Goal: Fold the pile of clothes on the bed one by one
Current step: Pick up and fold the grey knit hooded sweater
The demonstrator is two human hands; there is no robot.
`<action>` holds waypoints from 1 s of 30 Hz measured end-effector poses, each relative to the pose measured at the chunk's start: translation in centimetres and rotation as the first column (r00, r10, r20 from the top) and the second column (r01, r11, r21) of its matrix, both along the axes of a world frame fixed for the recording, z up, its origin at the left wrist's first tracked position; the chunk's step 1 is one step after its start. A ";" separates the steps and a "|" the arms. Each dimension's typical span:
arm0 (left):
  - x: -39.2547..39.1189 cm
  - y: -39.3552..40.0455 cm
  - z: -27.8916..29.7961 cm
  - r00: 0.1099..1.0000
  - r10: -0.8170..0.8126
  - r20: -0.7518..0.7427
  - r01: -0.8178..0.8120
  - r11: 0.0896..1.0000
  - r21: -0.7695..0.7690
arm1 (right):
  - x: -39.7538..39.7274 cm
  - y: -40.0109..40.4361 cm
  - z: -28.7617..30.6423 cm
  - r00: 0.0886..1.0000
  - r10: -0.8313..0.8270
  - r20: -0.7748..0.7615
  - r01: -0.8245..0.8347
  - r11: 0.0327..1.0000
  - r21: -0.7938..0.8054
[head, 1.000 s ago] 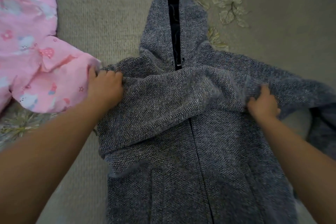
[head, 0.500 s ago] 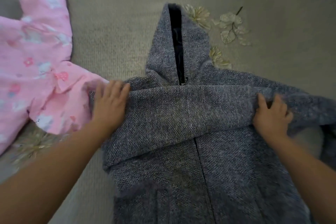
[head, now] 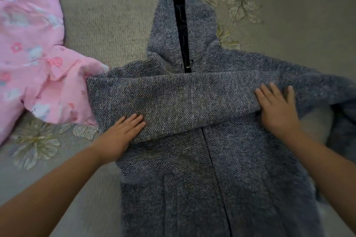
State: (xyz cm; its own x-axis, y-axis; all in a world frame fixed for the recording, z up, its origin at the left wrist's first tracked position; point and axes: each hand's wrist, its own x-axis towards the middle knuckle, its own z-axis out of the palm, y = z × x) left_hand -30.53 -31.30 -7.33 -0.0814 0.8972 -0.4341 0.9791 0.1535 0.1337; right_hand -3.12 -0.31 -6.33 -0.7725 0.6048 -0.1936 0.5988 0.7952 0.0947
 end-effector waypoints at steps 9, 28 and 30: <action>1.8 1.4 0.4 0.989 0.096 -0.111 -0.128 0.933 -0.336 | 0.9 -1.9 -1.7 0.940 -0.181 0.291 0.254 0.938 -0.236; 24.4 -13.1 -0.6 0.110 0.982 0.152 -0.992 0.117 -0.037 | 10.1 -18.2 -0.5 0.998 -0.067 0.014 0.068 0.949 -0.308; 24.7 -13.2 -0.8 0.089 0.979 0.185 -0.993 0.101 -0.058 | 11.1 -20.2 0.0 0.997 0.009 0.077 0.015 0.953 -0.304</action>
